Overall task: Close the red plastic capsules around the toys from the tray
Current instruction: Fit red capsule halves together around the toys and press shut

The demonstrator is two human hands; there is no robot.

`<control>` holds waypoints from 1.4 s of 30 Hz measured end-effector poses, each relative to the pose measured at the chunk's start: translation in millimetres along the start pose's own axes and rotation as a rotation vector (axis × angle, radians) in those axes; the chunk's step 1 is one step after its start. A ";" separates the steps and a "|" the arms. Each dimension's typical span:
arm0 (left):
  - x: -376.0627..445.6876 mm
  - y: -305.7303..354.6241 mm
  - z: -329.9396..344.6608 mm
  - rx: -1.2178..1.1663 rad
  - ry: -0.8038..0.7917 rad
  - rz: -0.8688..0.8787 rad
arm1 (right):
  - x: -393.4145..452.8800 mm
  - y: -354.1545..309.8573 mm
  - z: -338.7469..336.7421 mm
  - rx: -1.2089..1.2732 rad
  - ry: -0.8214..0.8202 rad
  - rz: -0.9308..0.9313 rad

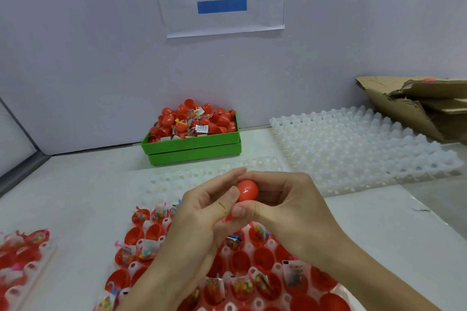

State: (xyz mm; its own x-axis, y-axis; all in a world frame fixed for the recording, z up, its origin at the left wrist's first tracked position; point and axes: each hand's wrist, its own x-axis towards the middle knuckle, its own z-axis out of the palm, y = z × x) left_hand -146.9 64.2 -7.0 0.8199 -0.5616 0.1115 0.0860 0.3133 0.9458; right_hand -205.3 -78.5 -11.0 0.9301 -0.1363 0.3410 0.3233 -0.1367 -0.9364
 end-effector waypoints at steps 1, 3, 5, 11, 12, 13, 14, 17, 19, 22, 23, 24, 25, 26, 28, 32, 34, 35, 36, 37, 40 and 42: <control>0.1 0.1 -0.9 0.049 0.015 0.020 | 0.4 -0.7 -1.8 -0.035 0.000 0.000; -0.6 0.5 -1.5 0.243 0.046 0.107 | 2.0 -1.4 -4.6 -0.066 0.037 0.031; -1.4 0.1 -2.7 0.414 0.039 0.174 | 1.6 -0.2 -7.0 -0.083 0.053 0.086; -2.3 -3.2 -6.7 0.730 -0.061 0.339 | 2.1 -4.5 -10.9 -0.168 0.030 0.072; -2.6 -3.1 -6.1 0.767 -0.072 0.381 | 1.7 -3.5 -11.3 -0.185 0.017 0.080; -2.7 -2.9 -5.3 0.785 -0.065 0.414 | 1.4 -3.1 -11.0 -0.192 -0.005 0.091; -2.6 -2.7 -4.9 0.783 -0.043 0.428 | 1.3 -2.8 -10.8 -0.185 -0.024 0.102; -1.6 -1.1 -5.1 0.685 0.047 0.372 | 1.8 -2.8 -13.6 -0.135 -0.065 0.107; -1.0 0.0 -5.6 0.615 0.073 0.335 | 2.4 -4.0 -15.7 -0.088 -0.063 0.117; -1.0 1.6 -4.2 0.529 0.059 0.311 | 3.1 -3.4 -15.9 -0.055 -0.028 0.124; -1.1 1.8 -4.4 0.509 0.049 0.306 | 3.3 -2.7 -15.3 -0.049 -0.013 0.123; -1.0 2.0 -5.2 0.496 0.037 0.302 | 3.5 -1.4 -14.9 -0.035 0.002 0.123; -1.1 2.1 -6.0 0.485 0.022 0.298 | 3.6 -0.7 -14.6 -0.014 0.015 0.125; -1.3 2.3 -6.9 0.476 0.008 0.294 | 3.6 -0.4 -14.3 0.005 0.023 0.127; -1.4 2.4 -7.7 0.465 -0.002 0.294 | 3.2 0.8 -13.9 0.016 0.029 0.121; 0.0 1.5 -7.6 0.453 0.029 0.313 | 3.8 1.8 -13.6 -0.028 0.071 0.071; 0.5 0.3 -7.8 0.450 0.022 0.308 | 4.1 2.9 -13.1 -0.081 0.097 0.025; 0.2 -0.2 -7.7 0.457 0.016 0.305 | 3.8 3.5 -12.1 -0.100 0.102 0.006; -0.3 -0.5 -7.7 0.474 0.013 0.308 | 3.4 4.3 -11.2 -0.115 0.100 -0.006; -0.6 -1.0 -7.6 0.502 0.019 0.315 | 3.0 4.7 -10.3 -0.125 0.092 -0.013; -1.3 -0.8 -9.4 0.606 0.072 0.355 | 1.5 3.3 -11.1 -0.100 0.033 0.002; -1.7 0.4 -11.9 0.703 0.091 0.392 | 0.7 1.6 -11.5 -0.033 -0.026 0.050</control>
State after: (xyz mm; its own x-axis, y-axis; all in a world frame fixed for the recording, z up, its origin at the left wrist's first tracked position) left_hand -141.5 74.4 -10.5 0.7620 -0.4372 0.4777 -0.5682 -0.0974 0.8171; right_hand -206.1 -90.0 -11.3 0.9493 -0.1179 0.2914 0.2710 -0.1630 -0.9487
